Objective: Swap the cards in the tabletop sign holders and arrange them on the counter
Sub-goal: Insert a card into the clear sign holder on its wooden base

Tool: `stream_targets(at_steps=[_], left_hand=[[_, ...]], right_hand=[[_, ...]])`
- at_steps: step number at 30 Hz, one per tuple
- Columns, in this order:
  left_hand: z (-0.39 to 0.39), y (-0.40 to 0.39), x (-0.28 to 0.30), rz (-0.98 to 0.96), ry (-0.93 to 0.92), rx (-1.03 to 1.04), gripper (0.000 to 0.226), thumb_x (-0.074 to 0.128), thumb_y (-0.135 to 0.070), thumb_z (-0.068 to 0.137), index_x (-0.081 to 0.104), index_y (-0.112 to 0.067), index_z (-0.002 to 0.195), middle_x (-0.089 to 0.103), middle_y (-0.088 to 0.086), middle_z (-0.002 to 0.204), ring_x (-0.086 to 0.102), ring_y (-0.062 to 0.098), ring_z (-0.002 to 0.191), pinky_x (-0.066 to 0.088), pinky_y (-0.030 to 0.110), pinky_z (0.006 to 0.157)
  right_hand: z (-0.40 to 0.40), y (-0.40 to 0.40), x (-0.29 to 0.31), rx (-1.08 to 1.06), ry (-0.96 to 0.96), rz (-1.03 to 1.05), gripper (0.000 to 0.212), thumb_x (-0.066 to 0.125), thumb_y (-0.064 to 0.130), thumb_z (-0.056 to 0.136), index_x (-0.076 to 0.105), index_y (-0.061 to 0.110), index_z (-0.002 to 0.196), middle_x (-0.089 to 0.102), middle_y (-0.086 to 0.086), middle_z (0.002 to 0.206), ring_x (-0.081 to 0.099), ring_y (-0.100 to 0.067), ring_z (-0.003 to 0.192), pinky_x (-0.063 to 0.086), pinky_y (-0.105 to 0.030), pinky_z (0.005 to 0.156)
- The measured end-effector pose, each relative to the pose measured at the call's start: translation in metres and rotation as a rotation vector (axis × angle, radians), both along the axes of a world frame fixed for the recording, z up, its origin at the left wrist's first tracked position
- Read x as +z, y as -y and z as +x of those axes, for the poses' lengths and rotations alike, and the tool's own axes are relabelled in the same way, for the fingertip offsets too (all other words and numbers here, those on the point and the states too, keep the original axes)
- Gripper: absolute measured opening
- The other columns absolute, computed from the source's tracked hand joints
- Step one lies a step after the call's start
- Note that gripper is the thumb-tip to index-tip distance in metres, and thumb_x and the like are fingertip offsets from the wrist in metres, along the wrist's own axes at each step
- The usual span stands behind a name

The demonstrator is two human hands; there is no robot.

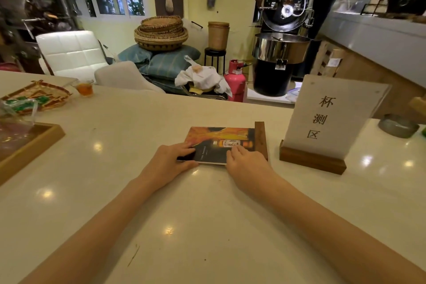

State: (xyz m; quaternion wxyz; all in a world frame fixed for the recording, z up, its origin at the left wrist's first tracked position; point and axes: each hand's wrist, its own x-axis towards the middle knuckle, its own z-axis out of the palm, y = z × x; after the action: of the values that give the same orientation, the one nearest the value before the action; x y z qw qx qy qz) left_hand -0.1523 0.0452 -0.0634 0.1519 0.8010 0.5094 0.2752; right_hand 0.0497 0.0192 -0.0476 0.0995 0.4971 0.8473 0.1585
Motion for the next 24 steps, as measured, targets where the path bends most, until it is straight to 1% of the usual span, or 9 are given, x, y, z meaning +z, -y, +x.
stream_targets(at_steps=[3,5,7,9,10,12,15,18,24], left_hand=[[0.001,0.001,0.005,0.042,0.042,0.015,0.041,0.071,-0.019,0.074,0.059,-0.01,0.112,0.055,0.005,0.128,0.053,0.015,0.115,0.037,0.018,0.097],[0.005,0.004,0.014,0.136,0.129,0.019,0.038,0.072,-0.012,0.071,0.062,-0.009,0.108,0.055,-0.002,0.122,0.056,0.01,0.108,0.036,0.006,0.092],[0.011,0.006,0.025,0.229,0.214,0.048,0.039,0.074,-0.01,0.068,0.064,-0.01,0.106,0.055,-0.002,0.119,0.054,0.002,0.102,0.033,-0.002,0.088],[0.019,0.008,0.036,0.222,0.348,0.118,0.046,0.076,-0.011,0.066,0.061,-0.013,0.11,0.058,0.006,0.121,0.054,0.005,0.107,0.038,0.008,0.092],[0.024,0.01,0.042,0.194,0.435,0.136,0.049,0.076,-0.01,0.066,0.06,-0.016,0.112,0.061,0.008,0.118,0.058,0.006,0.104,0.041,0.01,0.09],[0.036,0.013,0.055,0.169,0.568,0.101,0.051,0.076,-0.007,0.066,0.058,-0.02,0.112,0.064,0.004,0.106,0.062,-0.005,0.088,0.046,0.004,0.081],[0.055,0.017,0.076,0.143,0.682,0.015,0.052,0.075,-0.004,0.067,0.056,-0.019,0.113,0.066,0.005,0.104,0.065,0.002,0.089,0.052,0.013,0.082],[0.078,0.02,0.093,0.13,0.705,-0.045,0.052,0.073,-0.007,0.069,0.053,-0.019,0.116,0.064,0.004,0.112,0.064,0.01,0.097,0.053,0.02,0.085],[0.122,0.03,0.105,0.205,0.725,-0.061,0.051,0.065,-0.003,0.076,0.047,-0.016,0.123,0.057,-0.007,0.104,0.06,0.002,0.091,0.047,0.003,0.078]], right_hand=[[0.004,0.002,-0.002,0.003,-0.022,0.013,0.056,0.048,0.007,0.091,0.02,-0.004,0.137,0.031,-0.029,0.144,0.032,-0.04,0.133,0.048,-0.047,0.096],[0.008,0.002,-0.007,0.011,-0.119,0.101,0.056,0.055,0.007,0.088,0.027,-0.004,0.135,0.038,-0.028,0.14,0.039,-0.038,0.129,0.051,-0.048,0.092],[0.014,0.002,-0.009,0.02,-0.258,0.199,0.056,0.073,0.008,0.073,0.049,-0.005,0.121,0.059,-0.027,0.122,0.059,-0.036,0.11,0.059,-0.045,0.075],[0.018,-0.001,-0.01,0.046,-0.405,0.328,0.051,0.083,0.009,0.061,0.062,-0.004,0.106,0.071,-0.022,0.102,0.069,-0.03,0.092,0.061,-0.04,0.063],[0.018,0.0,-0.008,0.058,-0.474,0.386,0.044,0.082,0.01,0.063,0.065,-0.003,0.102,0.073,-0.02,0.097,0.071,-0.028,0.087,0.061,-0.038,0.063],[0.016,0.004,-0.004,0.051,-0.635,0.46,0.029,0.068,0.015,0.075,0.067,-0.002,0.098,0.074,-0.018,0.093,0.071,-0.027,0.083,0.059,-0.037,0.067],[0.016,0.012,0.0,-0.019,-0.921,0.392,0.038,0.049,0.027,0.084,0.065,-0.001,0.104,0.072,-0.019,0.1,0.07,-0.03,0.089,0.056,-0.038,0.076],[0.021,0.021,0.005,-0.067,-1.138,0.316,0.032,0.057,0.021,0.086,0.06,0.001,0.111,0.07,-0.019,0.105,0.068,-0.03,0.094,0.055,-0.038,0.082],[0.033,0.03,0.012,-0.154,-1.327,0.246,0.026,0.062,0.016,0.084,0.063,0.005,0.108,0.072,-0.014,0.092,0.065,-0.02,0.076,0.057,-0.031,0.071]])
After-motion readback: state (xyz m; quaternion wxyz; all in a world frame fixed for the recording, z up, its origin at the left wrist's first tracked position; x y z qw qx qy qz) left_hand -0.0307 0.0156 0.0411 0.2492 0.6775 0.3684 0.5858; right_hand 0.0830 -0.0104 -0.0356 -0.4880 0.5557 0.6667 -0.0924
